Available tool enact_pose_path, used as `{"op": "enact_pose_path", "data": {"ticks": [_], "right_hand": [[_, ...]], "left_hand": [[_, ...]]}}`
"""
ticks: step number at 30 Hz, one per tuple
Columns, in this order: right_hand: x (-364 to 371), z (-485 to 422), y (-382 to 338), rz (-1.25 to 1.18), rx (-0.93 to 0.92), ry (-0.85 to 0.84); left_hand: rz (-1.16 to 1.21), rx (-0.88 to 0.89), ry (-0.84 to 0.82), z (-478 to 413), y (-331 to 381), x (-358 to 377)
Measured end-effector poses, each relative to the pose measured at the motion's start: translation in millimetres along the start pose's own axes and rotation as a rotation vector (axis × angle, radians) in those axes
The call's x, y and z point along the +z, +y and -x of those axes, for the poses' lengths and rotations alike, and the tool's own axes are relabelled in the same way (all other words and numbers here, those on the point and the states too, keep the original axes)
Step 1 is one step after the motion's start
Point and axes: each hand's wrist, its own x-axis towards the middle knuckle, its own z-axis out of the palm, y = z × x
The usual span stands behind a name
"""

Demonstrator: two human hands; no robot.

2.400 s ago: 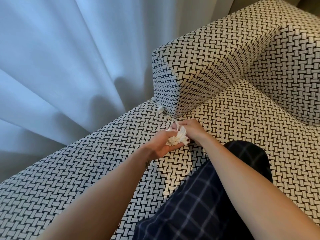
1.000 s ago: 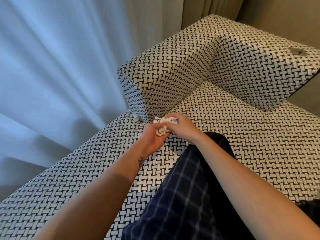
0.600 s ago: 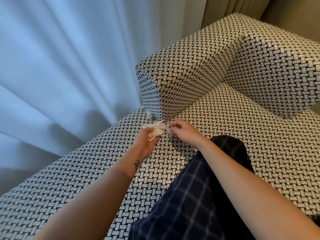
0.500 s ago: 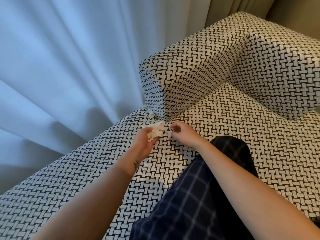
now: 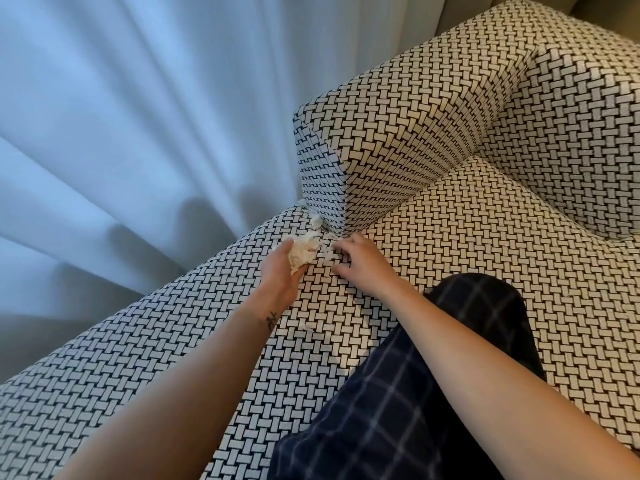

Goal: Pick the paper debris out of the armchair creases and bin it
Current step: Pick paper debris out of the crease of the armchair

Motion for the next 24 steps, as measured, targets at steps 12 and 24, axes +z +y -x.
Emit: {"op": "enact_pose_path", "data": {"ticks": [12, 24], "right_hand": [[16.8, -6.6, -13.0, 0.002, 0.000, 0.104], [9.3, 10.4, -3.8, -0.096, 0.024, -0.150]], "left_hand": [[-0.078, 0.046, 0.054, -12.0, 0.2, -3.0], [-0.140, 0.096, 0.051, -15.0, -5.5, -3.2]]}}
